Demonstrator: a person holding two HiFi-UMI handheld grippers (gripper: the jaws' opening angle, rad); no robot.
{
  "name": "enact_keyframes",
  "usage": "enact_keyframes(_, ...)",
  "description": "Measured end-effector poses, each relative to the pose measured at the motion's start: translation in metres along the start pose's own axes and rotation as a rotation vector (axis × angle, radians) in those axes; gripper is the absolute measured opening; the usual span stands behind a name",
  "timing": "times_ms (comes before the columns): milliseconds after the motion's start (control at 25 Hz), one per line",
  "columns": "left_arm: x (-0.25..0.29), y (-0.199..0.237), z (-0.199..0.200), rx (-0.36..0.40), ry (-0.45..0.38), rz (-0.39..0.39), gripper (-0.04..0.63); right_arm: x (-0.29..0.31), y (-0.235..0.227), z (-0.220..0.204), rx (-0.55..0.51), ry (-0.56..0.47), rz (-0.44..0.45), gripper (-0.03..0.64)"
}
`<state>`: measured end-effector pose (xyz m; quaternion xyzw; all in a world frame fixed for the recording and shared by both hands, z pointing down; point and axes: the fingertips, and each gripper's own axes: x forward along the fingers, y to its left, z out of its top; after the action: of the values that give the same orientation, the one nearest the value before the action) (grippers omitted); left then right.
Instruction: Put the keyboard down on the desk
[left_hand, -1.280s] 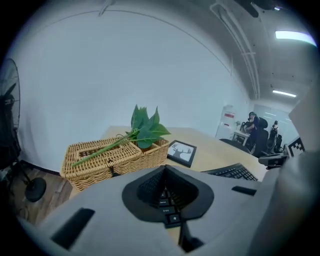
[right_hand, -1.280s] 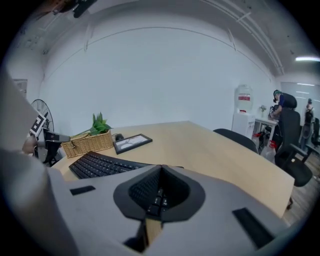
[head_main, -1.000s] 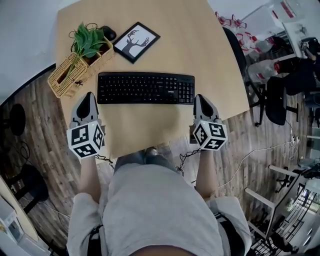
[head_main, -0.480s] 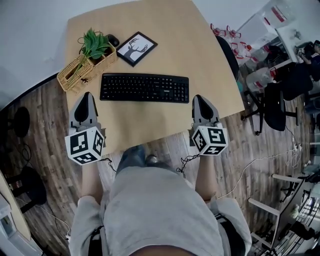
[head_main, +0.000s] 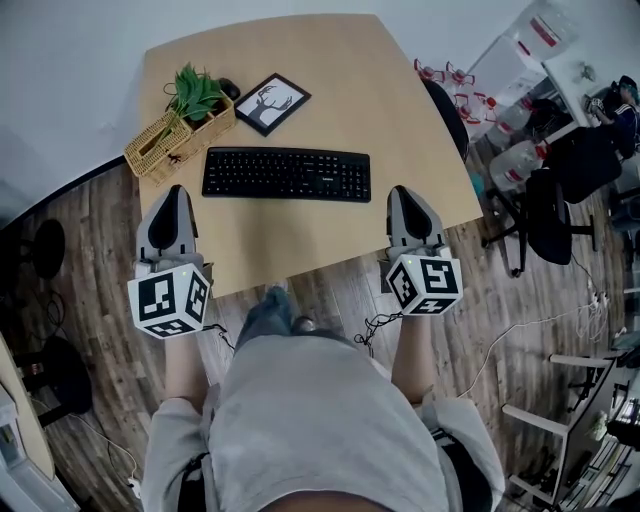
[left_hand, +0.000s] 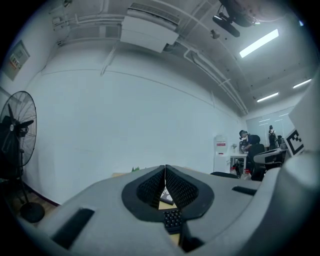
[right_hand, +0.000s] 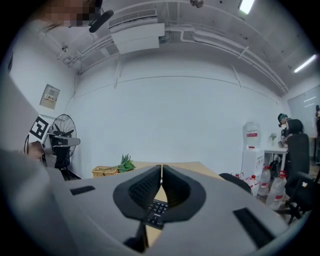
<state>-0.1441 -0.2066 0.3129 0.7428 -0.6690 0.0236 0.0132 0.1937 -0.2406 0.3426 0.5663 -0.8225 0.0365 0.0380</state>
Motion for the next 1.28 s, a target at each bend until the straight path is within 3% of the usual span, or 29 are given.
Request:
enact_keyframes(520, -0.041, -0.024, 0.037, 0.011, -0.091, -0.004, 0.011, -0.050, -0.005, 0.035, -0.021, -0.094, -0.023, 0.015)
enact_keyframes(1280, -0.065, -0.037, 0.054, 0.025, -0.134, 0.016, 0.011, -0.076, -0.002, 0.051, -0.015, -0.144, -0.003, 0.015)
